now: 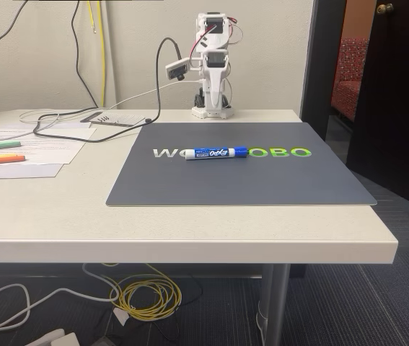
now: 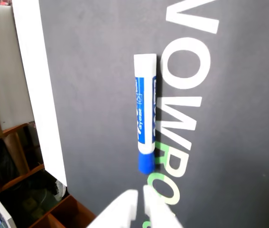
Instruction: Pick up the blue marker.
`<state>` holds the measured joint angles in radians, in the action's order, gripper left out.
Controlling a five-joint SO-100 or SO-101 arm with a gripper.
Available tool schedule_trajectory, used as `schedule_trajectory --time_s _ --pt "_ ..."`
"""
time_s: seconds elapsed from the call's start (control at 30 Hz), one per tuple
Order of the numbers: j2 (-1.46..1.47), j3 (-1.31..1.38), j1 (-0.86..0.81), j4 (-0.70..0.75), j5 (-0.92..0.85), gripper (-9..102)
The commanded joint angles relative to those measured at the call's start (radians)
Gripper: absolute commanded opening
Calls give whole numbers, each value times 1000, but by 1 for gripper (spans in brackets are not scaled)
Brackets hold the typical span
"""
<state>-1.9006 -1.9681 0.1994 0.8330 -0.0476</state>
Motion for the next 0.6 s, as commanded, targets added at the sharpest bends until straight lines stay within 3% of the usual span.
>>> schedule_trajectory --time_s 0.0,0.57 --pt "35 52 -6 -43 -9 0" --pt "255 114 -6 -118 -74 0"
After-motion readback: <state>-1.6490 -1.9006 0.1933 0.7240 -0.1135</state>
